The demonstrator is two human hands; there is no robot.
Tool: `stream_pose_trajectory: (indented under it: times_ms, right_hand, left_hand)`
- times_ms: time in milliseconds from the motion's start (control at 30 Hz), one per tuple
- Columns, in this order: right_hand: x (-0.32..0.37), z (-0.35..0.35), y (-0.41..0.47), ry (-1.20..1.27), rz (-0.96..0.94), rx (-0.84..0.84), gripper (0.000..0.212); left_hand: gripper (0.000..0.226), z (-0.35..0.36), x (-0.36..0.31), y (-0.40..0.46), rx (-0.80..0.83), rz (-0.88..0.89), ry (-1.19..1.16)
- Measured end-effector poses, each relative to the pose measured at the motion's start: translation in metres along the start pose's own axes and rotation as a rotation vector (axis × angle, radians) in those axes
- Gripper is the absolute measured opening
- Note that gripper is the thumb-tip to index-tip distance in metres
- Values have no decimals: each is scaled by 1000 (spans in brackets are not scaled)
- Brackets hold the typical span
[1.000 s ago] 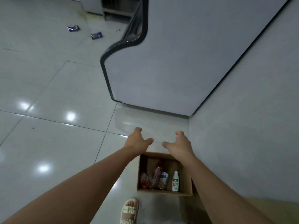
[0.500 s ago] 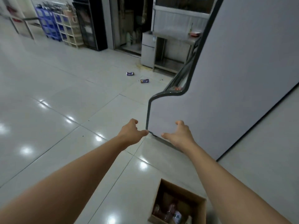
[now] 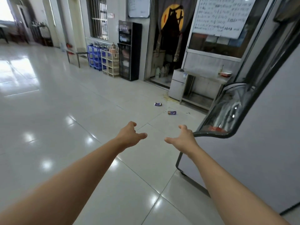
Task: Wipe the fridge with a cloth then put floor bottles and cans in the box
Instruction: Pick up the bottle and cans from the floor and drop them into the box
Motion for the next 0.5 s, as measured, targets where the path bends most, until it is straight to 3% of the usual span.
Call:
stream_pose_trajectory:
  times_ms: [267,500]
  right_hand:
    - [89,61,66,36,13,-35,89]
    - [118,100,145,48,60,-27,89]
  left_hand:
    - [72,-109,32,92,22,20,45]
    - [68,-133,44,185,88,33,70]
Point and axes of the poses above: each hand's wrist, its own y-axis towards the middle knuckle, its own z-axis out of the palm, x = y × z, the point moved 9 cm from there along y, towards the middle knuckle, and after that the axes turned 1 degree about y, right-handed, at the moved point
